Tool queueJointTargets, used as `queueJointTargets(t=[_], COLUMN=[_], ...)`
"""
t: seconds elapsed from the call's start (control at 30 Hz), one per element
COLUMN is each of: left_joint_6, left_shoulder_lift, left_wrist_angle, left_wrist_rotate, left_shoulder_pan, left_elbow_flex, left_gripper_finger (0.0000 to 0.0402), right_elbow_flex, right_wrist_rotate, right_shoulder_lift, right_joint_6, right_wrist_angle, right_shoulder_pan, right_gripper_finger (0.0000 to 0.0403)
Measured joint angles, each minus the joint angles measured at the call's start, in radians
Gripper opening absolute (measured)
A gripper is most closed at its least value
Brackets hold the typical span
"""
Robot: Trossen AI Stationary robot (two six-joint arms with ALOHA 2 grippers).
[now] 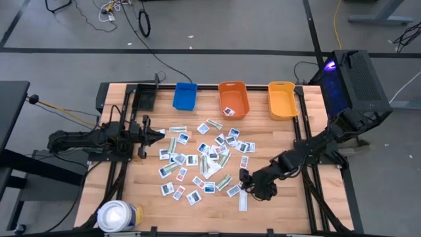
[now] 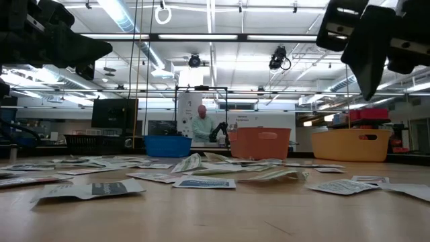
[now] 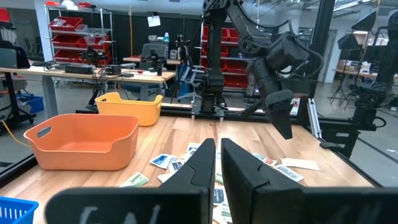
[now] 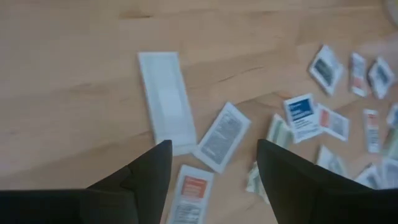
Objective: Pick & Place First Aid Supplies
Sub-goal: Put the bandage into the yellow bin
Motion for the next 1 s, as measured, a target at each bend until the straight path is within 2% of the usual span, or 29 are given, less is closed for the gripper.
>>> queueJointTargets(t=[0.17,0.33,0.5,0.67,1.0], left_joint_6=[0.000,0.000,0.000,0.000,0.000], left_shoulder_lift=[0.000,0.000,0.000,0.000,0.000], left_wrist_angle=[0.000,0.000,0.000,0.000,0.000], left_wrist_rotate=[0.000,0.000,0.000,0.000,0.000], left_shoulder_pan=[0.000,0.000,0.000,0.000,0.000], left_elbow_flex=[0.000,0.000,0.000,0.000,0.000], left_gripper_finger=[0.0032,0.0032,0.0032,0.0032,0.0032], right_elbow_flex=[0.001,0.002,0.032,0.063,0.063], right_wrist_rotate=[0.000,0.005,0.094,0.095,0.099], right_shoulder_lift=[0.008,0.073,0.139,0.184,0.187], right_joint_6=[-0.012,-0.088,-0.115,-0.174,-0.217], right_wrist_angle=[0.008,0.007,0.004,0.006,-0.026], right_shoulder_pan=[0.010,0.036,0.049,0.052,0.088], right_gripper_finger=[0.0236,0.0236,0.0236,0.0236,0.0236])
